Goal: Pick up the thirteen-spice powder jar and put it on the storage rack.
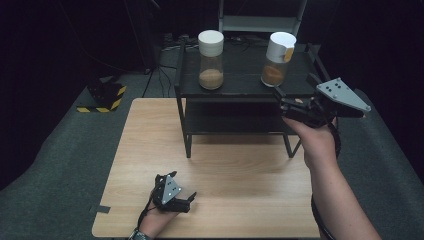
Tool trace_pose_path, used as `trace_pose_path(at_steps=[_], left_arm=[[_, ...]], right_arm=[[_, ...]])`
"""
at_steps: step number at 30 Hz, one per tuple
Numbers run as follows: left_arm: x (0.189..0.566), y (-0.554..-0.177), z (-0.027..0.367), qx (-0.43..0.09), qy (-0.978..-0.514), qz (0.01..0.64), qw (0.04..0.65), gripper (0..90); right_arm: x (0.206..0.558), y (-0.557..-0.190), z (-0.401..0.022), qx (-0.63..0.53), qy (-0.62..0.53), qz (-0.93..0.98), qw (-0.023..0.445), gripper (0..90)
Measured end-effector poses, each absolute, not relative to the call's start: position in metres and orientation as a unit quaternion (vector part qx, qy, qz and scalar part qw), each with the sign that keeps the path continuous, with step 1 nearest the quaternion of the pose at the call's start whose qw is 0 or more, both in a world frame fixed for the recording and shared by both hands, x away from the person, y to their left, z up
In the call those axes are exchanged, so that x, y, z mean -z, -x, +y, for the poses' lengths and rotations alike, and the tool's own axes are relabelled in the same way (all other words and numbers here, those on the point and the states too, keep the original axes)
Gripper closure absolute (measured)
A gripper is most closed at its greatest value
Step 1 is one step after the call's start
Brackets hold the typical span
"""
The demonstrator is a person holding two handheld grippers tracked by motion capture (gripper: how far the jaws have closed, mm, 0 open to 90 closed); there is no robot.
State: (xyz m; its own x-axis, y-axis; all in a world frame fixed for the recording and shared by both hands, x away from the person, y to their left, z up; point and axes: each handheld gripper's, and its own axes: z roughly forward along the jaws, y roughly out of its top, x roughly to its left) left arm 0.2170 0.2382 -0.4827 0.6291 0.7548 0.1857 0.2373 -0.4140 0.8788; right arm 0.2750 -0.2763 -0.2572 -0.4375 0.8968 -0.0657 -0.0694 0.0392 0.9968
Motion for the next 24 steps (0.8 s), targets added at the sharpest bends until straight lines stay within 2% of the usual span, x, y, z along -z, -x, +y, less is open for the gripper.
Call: trace_pose_path(at_steps=[24], left_arm=[[0.485, -0.213, 0.236, -0.304, -0.785, 0.314, 0.440, 0.9]], right_arm=[[0.311, -0.246, -0.276, -0.571, -0.316, 0.635, 0.414, 0.0]])
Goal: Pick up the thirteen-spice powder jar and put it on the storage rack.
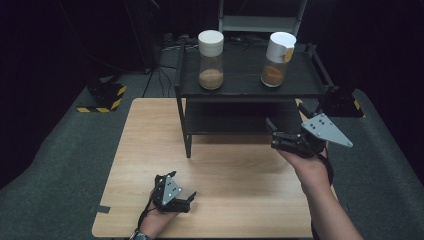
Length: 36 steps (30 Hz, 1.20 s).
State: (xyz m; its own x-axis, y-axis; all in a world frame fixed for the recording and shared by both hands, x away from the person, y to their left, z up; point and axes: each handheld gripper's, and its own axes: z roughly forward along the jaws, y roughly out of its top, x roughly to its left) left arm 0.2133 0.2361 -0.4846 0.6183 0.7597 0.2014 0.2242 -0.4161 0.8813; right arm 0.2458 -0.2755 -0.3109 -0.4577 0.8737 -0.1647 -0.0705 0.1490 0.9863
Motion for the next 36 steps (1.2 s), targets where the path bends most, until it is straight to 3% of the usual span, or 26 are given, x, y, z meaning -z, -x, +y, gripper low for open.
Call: trace_pose_path(at_steps=[36], left_arm=[[0.485, -0.210, 0.233, -0.314, -0.788, 0.302, 0.435, 0.9]], right_arm=[[0.410, -0.219, -0.285, -0.514, -0.337, 0.684, 0.392, 0.0]])
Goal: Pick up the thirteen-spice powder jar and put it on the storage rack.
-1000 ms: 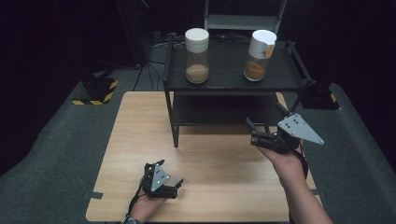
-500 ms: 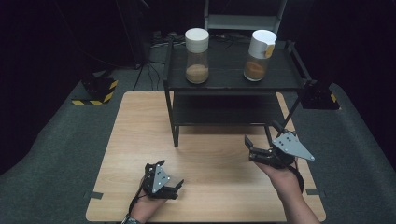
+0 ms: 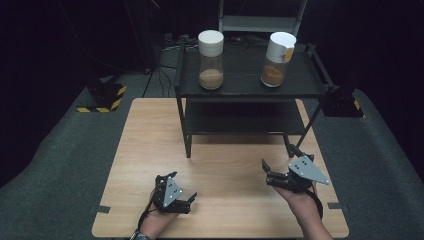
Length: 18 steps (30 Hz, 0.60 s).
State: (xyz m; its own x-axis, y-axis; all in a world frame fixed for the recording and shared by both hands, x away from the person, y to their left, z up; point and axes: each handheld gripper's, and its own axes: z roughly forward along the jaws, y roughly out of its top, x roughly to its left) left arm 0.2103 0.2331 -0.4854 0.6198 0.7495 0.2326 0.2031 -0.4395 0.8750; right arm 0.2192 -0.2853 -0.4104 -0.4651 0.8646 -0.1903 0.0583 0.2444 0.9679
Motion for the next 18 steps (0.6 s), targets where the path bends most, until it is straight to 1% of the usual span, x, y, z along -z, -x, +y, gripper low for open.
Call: trace_pose_path(at_steps=[18], left_arm=[[0.486, -0.209, 0.230, -0.319, -0.790, 0.298, 0.430, 0.9]], right_arm=[[0.467, -0.212, -0.291, -0.458, -0.369, 0.725, 0.357, 0.0]])
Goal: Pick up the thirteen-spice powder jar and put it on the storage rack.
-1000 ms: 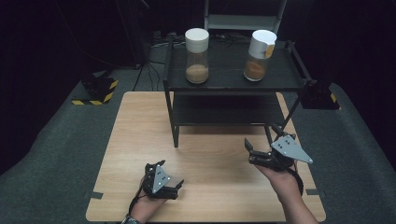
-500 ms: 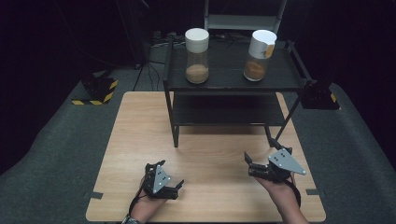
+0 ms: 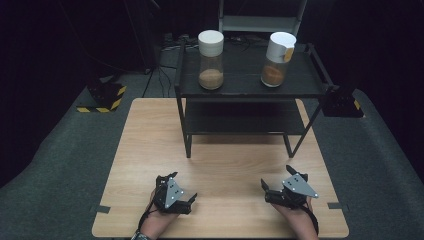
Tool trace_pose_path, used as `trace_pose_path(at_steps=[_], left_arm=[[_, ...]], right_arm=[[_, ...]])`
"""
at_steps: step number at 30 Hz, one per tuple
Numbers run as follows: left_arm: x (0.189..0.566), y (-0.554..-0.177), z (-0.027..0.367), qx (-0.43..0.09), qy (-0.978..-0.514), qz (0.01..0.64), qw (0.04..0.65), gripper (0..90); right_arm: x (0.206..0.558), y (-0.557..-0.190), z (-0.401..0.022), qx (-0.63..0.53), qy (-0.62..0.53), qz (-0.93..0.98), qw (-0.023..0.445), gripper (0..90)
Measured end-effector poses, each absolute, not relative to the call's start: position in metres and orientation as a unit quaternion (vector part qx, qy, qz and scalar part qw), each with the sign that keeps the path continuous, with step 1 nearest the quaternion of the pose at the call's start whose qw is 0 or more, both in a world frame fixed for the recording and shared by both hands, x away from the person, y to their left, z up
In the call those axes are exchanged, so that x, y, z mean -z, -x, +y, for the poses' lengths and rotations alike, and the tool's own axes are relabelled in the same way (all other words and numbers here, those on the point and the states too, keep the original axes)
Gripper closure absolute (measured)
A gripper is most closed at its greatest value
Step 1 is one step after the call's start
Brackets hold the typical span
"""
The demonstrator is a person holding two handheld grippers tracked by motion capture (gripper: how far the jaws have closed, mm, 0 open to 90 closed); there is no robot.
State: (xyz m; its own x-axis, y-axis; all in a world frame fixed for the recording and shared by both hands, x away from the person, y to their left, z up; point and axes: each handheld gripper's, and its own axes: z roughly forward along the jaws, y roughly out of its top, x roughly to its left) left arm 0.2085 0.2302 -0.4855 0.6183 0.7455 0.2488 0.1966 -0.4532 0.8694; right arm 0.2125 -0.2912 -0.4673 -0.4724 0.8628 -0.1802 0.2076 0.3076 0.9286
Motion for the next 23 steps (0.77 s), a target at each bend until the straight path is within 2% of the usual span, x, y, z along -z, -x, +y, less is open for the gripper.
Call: trace_pose_path(at_steps=[11, 23], left_arm=[[0.485, -0.209, 0.231, -0.318, -0.790, 0.299, 0.430, 0.9], [0.485, -0.208, 0.229, -0.321, -0.791, 0.299, 0.427, 0.9]], right_arm=[[0.482, -0.210, -0.289, -0.422, -0.383, 0.742, 0.353, 0.0], [0.479, -0.209, -0.281, -0.390, -0.379, 0.757, 0.361, 0.0]])
